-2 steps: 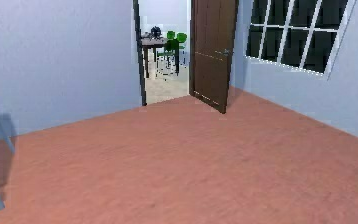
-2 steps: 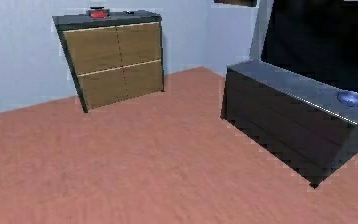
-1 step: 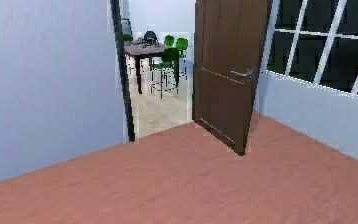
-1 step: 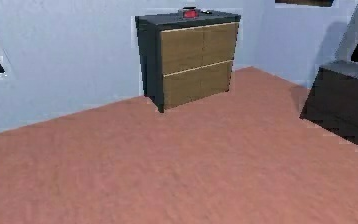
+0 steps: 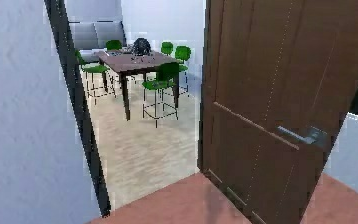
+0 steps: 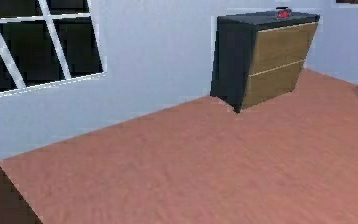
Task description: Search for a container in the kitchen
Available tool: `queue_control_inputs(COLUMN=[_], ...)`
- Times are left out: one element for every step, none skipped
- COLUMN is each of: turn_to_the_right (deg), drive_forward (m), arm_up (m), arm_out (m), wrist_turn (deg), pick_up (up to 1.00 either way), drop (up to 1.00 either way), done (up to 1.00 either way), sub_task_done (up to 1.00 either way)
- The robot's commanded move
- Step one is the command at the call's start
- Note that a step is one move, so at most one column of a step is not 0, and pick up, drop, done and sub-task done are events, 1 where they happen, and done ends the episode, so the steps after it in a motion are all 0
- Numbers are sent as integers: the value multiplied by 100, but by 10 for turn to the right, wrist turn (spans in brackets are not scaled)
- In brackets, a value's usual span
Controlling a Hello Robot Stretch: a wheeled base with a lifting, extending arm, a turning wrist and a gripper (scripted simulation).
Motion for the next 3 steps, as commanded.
queue_control_inputs(turn_to_the_right=[0,-90,0], drive_forward=[100,0,25], arm_up=[0,0,0], arm_out=[0,0,0], wrist_turn=[0,0,0], pick_up=[0,0,0], drop=[0,0,0], done=[0,0,0], sub_task_done=[0,0,0])
